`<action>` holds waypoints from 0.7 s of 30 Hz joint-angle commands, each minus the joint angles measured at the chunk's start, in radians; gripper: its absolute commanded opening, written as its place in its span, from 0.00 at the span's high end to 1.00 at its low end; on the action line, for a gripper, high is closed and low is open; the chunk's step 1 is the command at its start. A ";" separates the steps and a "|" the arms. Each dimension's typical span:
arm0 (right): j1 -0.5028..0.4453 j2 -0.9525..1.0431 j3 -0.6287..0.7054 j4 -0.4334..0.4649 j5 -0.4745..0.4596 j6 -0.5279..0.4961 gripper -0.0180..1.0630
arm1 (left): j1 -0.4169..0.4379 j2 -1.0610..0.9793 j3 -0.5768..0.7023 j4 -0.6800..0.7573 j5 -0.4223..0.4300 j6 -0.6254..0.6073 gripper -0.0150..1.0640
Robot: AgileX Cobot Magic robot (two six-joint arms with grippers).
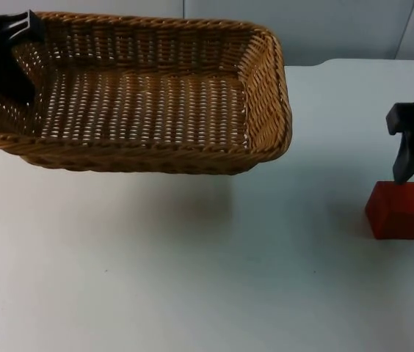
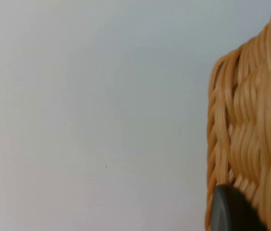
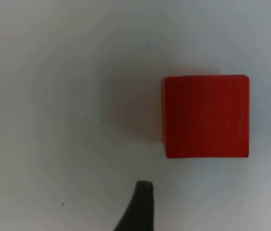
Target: Pick up the basket with the left hand and place the cube into the basket with the right hand.
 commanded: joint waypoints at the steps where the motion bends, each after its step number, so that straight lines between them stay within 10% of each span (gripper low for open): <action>1: -0.005 0.021 -0.009 -0.008 -0.031 0.007 0.26 | 0.004 -0.015 0.000 -0.029 -0.012 -0.007 0.99; 21: -0.005 0.180 -0.013 -0.025 -0.164 0.007 0.27 | 0.004 -0.015 0.000 -0.029 -0.050 -0.007 0.99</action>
